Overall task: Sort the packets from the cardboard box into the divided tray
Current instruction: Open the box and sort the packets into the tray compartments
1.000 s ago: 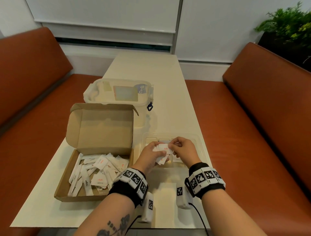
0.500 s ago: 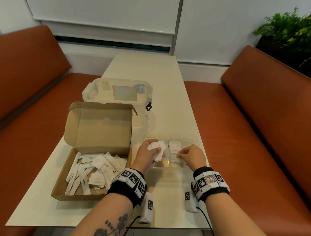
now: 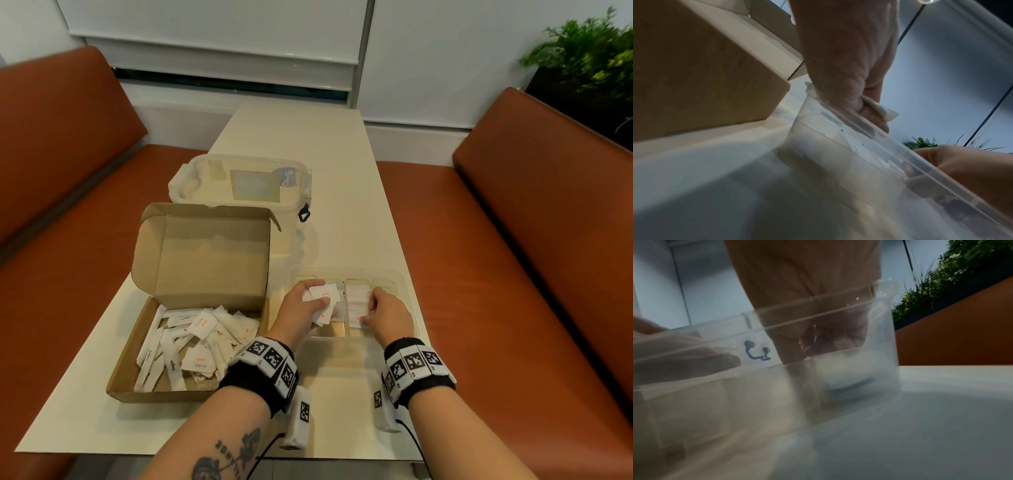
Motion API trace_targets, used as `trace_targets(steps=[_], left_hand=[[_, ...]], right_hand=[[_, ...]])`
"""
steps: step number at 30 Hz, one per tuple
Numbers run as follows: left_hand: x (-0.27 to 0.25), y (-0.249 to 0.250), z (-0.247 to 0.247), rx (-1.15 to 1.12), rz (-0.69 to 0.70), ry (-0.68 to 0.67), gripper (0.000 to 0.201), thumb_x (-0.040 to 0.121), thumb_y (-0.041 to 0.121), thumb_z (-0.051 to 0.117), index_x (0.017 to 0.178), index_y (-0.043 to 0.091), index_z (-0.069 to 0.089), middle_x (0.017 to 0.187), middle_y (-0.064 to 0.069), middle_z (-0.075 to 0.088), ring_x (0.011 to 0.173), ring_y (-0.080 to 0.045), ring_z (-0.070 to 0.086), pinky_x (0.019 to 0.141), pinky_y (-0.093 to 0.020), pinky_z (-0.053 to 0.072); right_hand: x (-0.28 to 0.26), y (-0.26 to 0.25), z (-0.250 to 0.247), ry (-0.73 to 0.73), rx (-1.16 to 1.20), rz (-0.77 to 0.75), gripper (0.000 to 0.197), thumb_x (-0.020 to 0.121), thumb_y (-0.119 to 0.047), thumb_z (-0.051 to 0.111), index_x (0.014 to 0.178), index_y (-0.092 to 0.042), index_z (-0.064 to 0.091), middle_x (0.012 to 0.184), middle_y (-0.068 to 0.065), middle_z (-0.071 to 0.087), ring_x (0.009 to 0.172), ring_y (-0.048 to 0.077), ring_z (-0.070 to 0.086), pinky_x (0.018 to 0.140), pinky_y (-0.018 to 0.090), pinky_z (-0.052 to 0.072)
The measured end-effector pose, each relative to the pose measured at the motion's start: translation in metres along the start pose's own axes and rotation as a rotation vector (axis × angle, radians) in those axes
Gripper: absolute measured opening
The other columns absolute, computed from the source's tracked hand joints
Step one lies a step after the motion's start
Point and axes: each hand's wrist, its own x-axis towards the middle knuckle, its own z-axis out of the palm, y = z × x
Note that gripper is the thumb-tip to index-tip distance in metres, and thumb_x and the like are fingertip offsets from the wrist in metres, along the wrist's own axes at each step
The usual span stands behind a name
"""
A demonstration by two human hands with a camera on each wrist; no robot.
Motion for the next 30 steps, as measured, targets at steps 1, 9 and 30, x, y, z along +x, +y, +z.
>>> trace_targets(steps=[1,9,30], left_hand=[[0.0,0.0,0.0,0.011,0.002,0.001,0.03,0.089,-0.005,0.057,0.11,0.016,0.058,0.119,-0.013,0.055,0.1,-0.035,0.065,0.057,-0.021,0.055],[0.0,-0.001,-0.001,0.045,0.011,-0.006,0.03,0.089,-0.004,0.057,0.11,0.017,0.058,0.122,-0.015,0.056,0.098,-0.035,0.067,0.06,-0.025,0.056],[-0.003,-0.001,0.0,0.172,0.056,-0.036,0.031,0.086,-0.002,0.062,0.104,0.024,0.06,0.12,-0.017,0.06,0.1,-0.034,0.065,0.082,-0.042,0.056]], right_hand=[[0.001,0.0,0.001,-0.001,-0.012,0.001,0.037,0.075,-0.006,0.065,0.065,-0.024,0.035,0.074,-0.002,0.053,0.064,0.016,0.048,0.052,0.024,0.033],[0.004,0.001,0.005,0.006,-0.045,0.012,0.037,0.079,-0.012,0.066,0.064,-0.024,0.035,0.075,-0.002,0.053,0.067,0.017,0.049,0.052,0.024,0.032],[-0.002,-0.029,-0.01,-0.066,0.676,-0.044,0.012,0.076,-0.011,0.075,0.087,-0.007,0.07,0.068,-0.002,0.061,0.063,0.006,0.054,0.061,0.014,0.043]])
